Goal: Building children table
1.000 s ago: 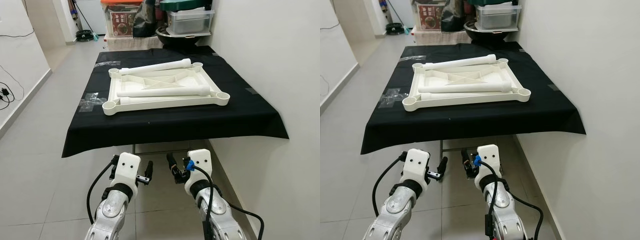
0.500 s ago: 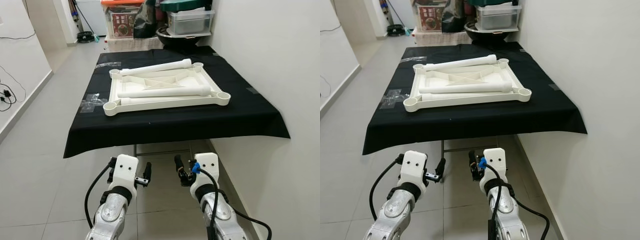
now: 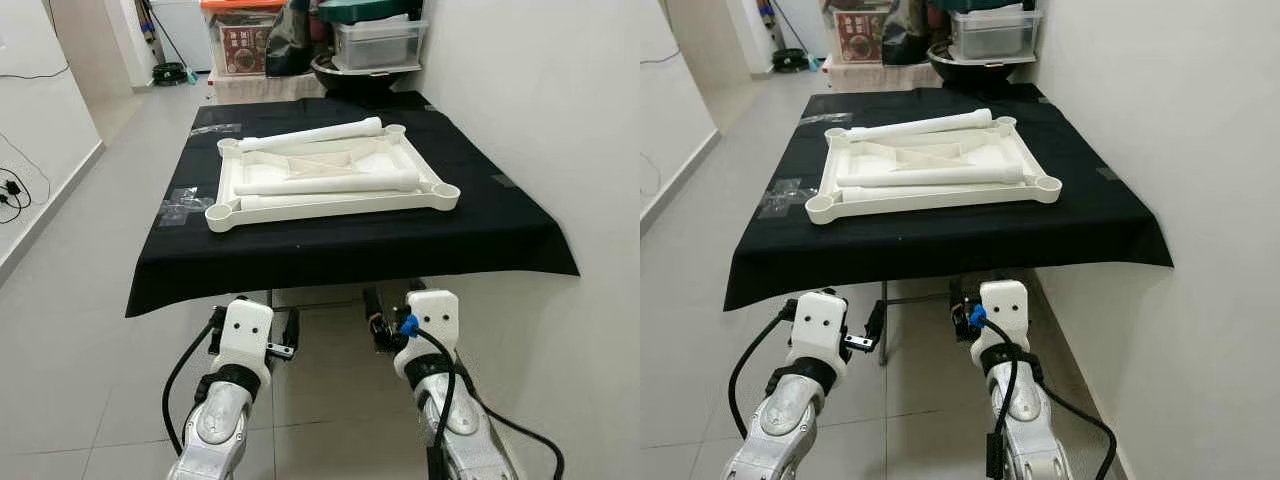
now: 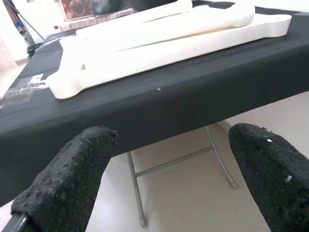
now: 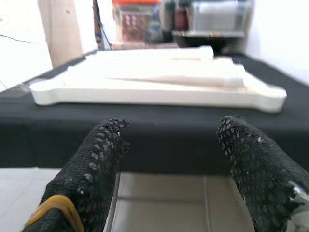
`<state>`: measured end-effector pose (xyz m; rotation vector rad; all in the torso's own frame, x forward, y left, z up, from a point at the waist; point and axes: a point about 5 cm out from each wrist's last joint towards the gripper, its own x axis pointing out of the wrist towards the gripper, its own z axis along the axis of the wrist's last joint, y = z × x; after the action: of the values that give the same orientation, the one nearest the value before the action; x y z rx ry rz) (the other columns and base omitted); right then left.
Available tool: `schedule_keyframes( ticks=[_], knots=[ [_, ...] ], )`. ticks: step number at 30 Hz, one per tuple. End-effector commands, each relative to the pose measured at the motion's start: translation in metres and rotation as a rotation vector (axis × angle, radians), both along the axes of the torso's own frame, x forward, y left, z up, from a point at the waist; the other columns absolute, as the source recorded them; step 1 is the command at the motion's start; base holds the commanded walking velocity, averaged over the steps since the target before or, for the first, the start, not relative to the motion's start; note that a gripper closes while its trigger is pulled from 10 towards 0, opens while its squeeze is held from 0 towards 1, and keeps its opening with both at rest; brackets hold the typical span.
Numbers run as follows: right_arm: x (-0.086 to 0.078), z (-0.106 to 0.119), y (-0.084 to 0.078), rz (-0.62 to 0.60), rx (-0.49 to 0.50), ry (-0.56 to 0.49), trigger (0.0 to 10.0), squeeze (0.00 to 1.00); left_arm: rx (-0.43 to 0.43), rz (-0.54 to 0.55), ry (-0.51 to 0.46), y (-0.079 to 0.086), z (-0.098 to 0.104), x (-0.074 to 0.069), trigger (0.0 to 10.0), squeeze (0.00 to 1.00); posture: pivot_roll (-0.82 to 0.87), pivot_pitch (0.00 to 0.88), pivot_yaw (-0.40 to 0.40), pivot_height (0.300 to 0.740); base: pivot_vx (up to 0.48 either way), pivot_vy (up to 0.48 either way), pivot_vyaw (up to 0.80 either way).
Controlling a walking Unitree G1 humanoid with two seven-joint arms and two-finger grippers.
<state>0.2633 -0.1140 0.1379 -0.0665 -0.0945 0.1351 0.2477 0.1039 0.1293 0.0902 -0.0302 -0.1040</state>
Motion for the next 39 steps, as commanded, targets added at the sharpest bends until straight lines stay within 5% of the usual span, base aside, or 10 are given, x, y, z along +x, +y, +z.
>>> schedule_keyframes(
  ticks=[1,11,18,33,39],
  knots=[
    [0.002,0.007,0.001,0.012,-0.005,-0.037,10.0,0.00,0.021,-0.009,-0.028,0.000,0.006,0.002,10.0,0.00,0.02,0.000,-0.013,0.740,0.000,0.000,0.00],
    [0.019,0.015,-0.013,-0.037,0.002,-0.061,10.0,0.00,0.021,0.034,-0.081,0.010,0.019,0.014,10.0,0.00,0.02,0.000,-0.018,0.740,0.000,0.000,0.00],
    [0.022,0.012,-0.012,-0.008,-0.003,-0.051,10.0,0.00,0.026,-0.026,-0.054,0.000,0.013,0.009,10.0,0.00,0.02,0.000,-0.022,0.740,0.111,0.000,0.00],
    [0.012,-0.011,-0.003,-0.019,0.022,0.059,10.0,0.00,0.033,-0.056,-0.057,-0.006,0.013,0.007,10.0,0.00,0.01,0.000,-0.019,0.740,0.318,0.000,0.00],
    [-0.003,-0.019,0.003,-0.049,0.023,0.051,10.0,0.00,0.029,-0.058,-0.052,-0.005,0.013,0.008,10.0,0.00,0.02,0.000,-0.019,0.740,0.360,0.000,0.00]
  ],
)
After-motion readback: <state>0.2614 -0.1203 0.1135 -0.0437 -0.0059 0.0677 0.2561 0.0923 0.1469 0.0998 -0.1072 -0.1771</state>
